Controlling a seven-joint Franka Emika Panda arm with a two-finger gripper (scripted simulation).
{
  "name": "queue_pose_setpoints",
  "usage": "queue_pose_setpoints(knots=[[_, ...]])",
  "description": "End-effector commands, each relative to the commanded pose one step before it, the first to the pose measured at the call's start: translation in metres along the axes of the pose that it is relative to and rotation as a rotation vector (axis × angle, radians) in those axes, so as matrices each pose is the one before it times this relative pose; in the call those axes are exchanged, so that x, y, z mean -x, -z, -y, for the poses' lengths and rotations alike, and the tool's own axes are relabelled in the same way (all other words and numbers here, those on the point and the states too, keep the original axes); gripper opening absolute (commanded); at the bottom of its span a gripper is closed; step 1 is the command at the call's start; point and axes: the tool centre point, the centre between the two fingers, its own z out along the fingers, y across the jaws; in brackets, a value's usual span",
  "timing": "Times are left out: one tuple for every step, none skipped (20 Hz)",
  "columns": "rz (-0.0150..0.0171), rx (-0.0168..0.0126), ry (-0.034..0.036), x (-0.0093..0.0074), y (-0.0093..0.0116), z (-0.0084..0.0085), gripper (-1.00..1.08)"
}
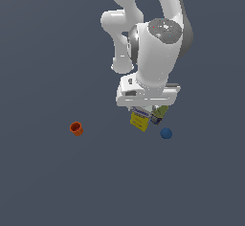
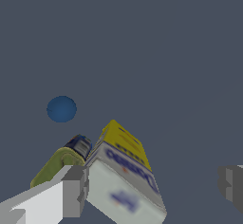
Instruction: Pick up a designated object from a clutter of objects.
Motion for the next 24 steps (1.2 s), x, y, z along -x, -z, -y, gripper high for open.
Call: queue_pose_setpoints(knots=[[-0.00906,0.00187,0.00312,-0.00989,-0.02119,0.02269,1.00],[-0.00419,0.00012,0.00112,-0.00373,-0.00939,0.01004,1.00],[-0.00418,-0.00033,0.00113,-0.00331,-0.00948,0.01016,1.00],[-0.00391,-0.00073,0.00106,-0.00281,-0.00928,0.00988,1.00],[-0.00369,-0.00107,0.00100,-0.00228,-0.00886,0.00945,1.00],[-0.00336,-0.00132,0.00090,-0.00184,-0.00848,0.00898,1.00],[-0.00313,-0.00154,0.00083,-0.00143,-0.00802,0.00849,1.00],[-0.00284,-0.00168,0.00074,-0.00109,-0.00759,0.00798,1.00],[-0.00261,-0.00180,0.00066,-0.00078,-0.00711,0.00746,1.00],[-0.00229,-0.00180,0.00057,-0.00054,-0.00668,0.00692,1.00],[-0.00217,-0.00190,0.00052,-0.00031,-0.00610,0.00638,1.00],[-0.00183,-0.00177,0.00042,-0.00016,-0.00568,0.00583,1.00],[-0.00166,-0.00175,0.00037,-0.00002,-0.00513,0.00528,1.00],[-0.00139,-0.00158,0.00030,0.00007,-0.00466,0.00472,1.00],[-0.00124,-0.00149,0.00025,0.00014,-0.00410,0.00416,1.00],[-0.00112,-0.00143,0.00022,0.00018,-0.00351,0.00360,1.00],[-0.00082,-0.00110,0.00015,0.00018,-0.00307,0.00305,1.00],[-0.00069,-0.00097,0.00013,0.00018,-0.00249,0.00249,1.00],[-0.00068,-0.00098,0.00012,0.00018,-0.00182,0.00193,1.00],[0.00000,0.00000,0.00000,0.00008,-0.00171,0.00139,1.00],[-0.00038,-0.00057,0.00006,0.00010,-0.00070,0.00083,1.00],[0.00000,0.00000,0.00000,0.00002,-0.00034,0.00028,1.00],[0.00162,0.00046,0.00121,0.00050,0.00127,-0.00109,1.00],[0.00000,0.00000,0.00000,0.00001,-0.00035,0.00001,1.00]])
